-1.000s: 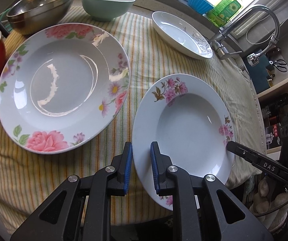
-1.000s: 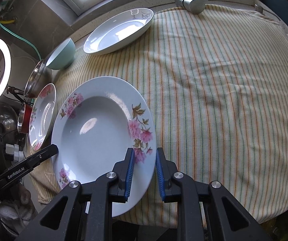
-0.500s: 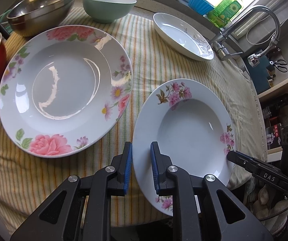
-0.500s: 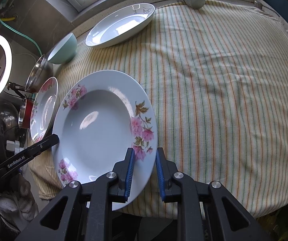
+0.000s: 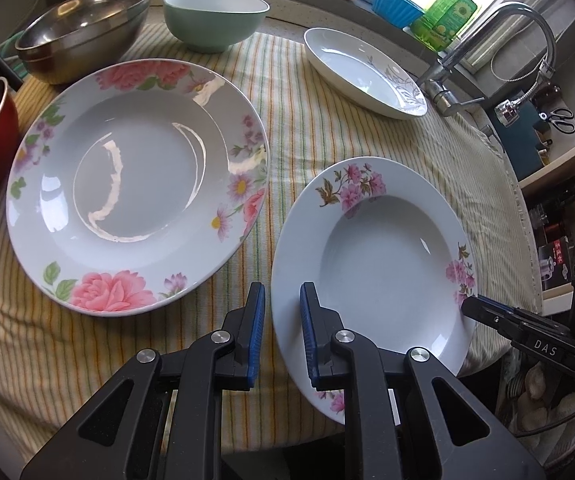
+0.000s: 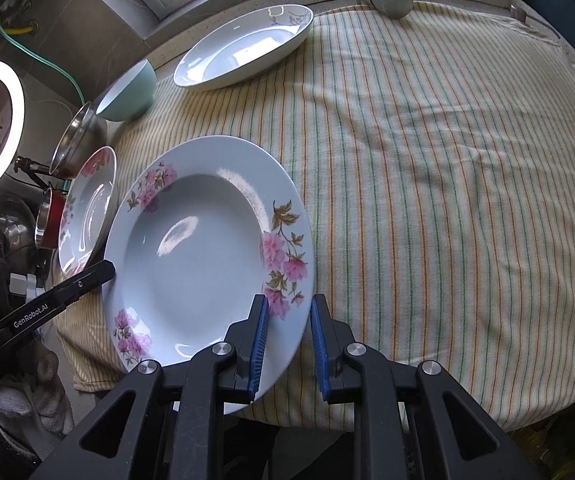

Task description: Organize plates and bowls

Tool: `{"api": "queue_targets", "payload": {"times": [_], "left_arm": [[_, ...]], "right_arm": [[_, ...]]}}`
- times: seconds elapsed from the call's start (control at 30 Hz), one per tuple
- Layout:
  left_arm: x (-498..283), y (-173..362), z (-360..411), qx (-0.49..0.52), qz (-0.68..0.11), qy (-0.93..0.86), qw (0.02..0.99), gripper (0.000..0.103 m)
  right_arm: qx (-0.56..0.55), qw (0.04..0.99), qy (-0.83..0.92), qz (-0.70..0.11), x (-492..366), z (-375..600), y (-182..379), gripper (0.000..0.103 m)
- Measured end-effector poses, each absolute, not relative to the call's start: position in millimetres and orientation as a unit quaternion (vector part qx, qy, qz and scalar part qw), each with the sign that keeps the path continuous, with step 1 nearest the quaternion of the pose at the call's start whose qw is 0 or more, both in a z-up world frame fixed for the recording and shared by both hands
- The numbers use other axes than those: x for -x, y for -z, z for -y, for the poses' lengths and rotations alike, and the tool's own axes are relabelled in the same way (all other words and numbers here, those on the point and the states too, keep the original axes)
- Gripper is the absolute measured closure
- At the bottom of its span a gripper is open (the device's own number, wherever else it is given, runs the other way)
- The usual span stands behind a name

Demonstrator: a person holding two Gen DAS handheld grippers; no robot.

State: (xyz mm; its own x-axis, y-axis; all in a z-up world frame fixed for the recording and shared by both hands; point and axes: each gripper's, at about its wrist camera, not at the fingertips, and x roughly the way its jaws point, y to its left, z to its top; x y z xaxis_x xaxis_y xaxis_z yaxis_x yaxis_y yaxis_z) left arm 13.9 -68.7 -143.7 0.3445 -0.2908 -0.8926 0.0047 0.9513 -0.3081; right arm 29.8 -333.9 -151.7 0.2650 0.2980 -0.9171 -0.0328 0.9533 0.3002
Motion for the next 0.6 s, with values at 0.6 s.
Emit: {"api": "queue_targets", "payload": {"times": [0.6], "left_arm": [[1,118,42,0.096,-0.532,0.069,0.838,0.087]], "right_arm": [[-0.074,0.825,-0.079,-0.554,-39,312,121,0.078]]}}
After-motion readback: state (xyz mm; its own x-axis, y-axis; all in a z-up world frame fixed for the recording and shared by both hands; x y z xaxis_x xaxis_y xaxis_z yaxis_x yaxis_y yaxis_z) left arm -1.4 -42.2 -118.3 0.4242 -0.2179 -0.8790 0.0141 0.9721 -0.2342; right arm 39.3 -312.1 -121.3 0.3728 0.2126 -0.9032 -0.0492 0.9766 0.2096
